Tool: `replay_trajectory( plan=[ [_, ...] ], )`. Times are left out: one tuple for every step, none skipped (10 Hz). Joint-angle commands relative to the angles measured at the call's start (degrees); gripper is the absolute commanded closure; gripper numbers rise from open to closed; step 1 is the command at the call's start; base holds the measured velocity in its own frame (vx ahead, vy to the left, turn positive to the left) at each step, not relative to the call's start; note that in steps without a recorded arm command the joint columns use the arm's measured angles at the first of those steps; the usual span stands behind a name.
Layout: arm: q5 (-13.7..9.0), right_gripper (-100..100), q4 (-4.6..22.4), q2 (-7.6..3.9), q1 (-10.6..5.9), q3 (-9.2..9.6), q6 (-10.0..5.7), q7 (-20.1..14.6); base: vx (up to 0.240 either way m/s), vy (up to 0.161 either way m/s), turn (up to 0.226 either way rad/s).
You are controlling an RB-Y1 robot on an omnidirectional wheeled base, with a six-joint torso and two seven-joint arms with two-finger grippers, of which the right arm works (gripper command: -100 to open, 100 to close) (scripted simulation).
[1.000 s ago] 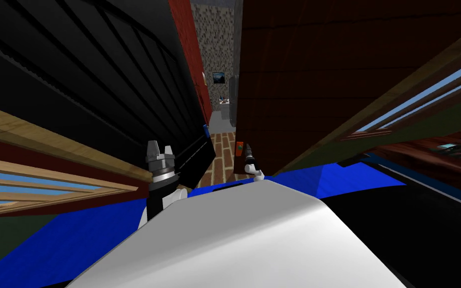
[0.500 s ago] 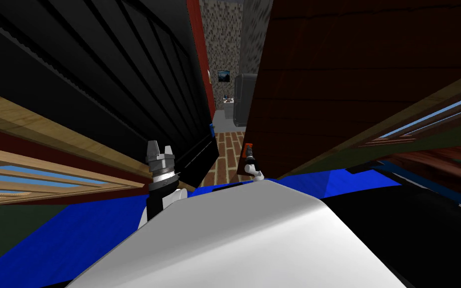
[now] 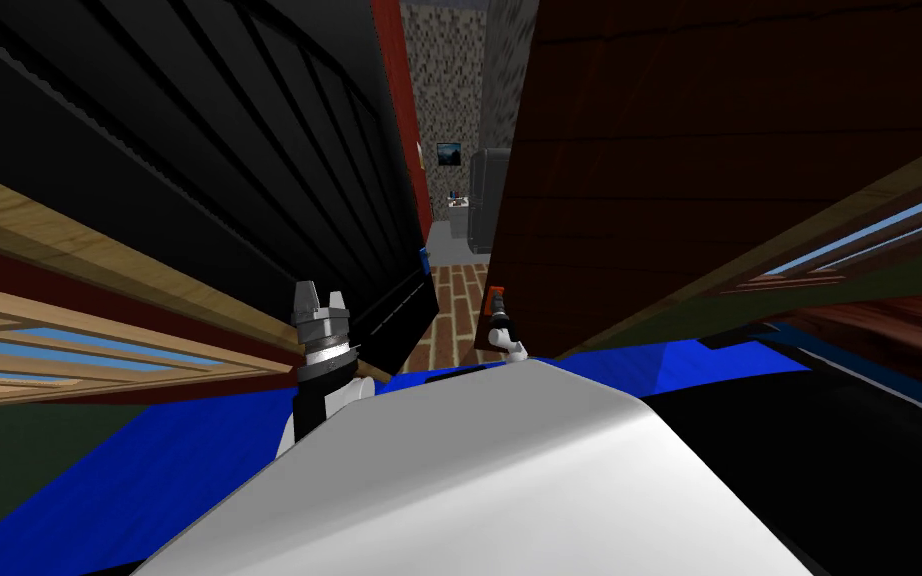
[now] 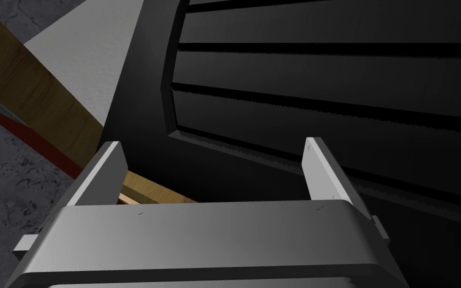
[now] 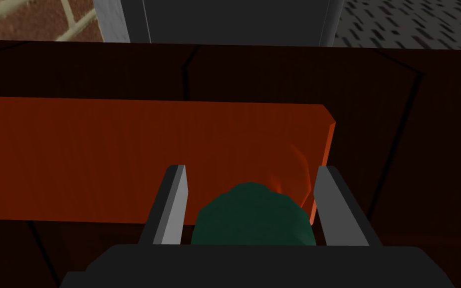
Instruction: Push the door open
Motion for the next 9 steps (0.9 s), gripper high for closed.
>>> replay_trajectory(
  plan=[
    [-0.49,100,0.6,-0.53,-0.53,-0.37,-0.37,0.51,0.087,-0.04,-0.044],
    [-0.66,100,0.8,-0.7,-0.71,-0.5,-0.49,0.68,0.155,-0.068,-0.022],
    [-1.06,100,1.29,-1.07,-1.14,-0.8,-0.79,1.1,0.168,-0.068,-0.044],
    [-1.54,100,1.87,-1.47,-1.66,-1.16,-1.15,1.6,0.175,-0.09,-0.069],
    [-1.81,100,2.21,-1.67,-1.96,-1.37,-1.35,1.88,0.173,-0.062,-0.065],
    [-2.42,100,2.94,-2.07,-2.61,-1.82,-1.8,2.51,0.184,-0.075,-0.171],
    [-3.08,100,3.75,-2.46,-3.33,-2.32,-2.29,3.2,0.194,-0.108,-0.184],
    [-3.84,-100,3.63,-3.87,-2.92,-1.35,-2.39,3.54,0.054,-0.104,-0.021],
    [-4.69,-100,3.68,-4.77,-2.99,-1.28,-2.72,4.31,-0.078,-0.101,0.035]
  ],
)
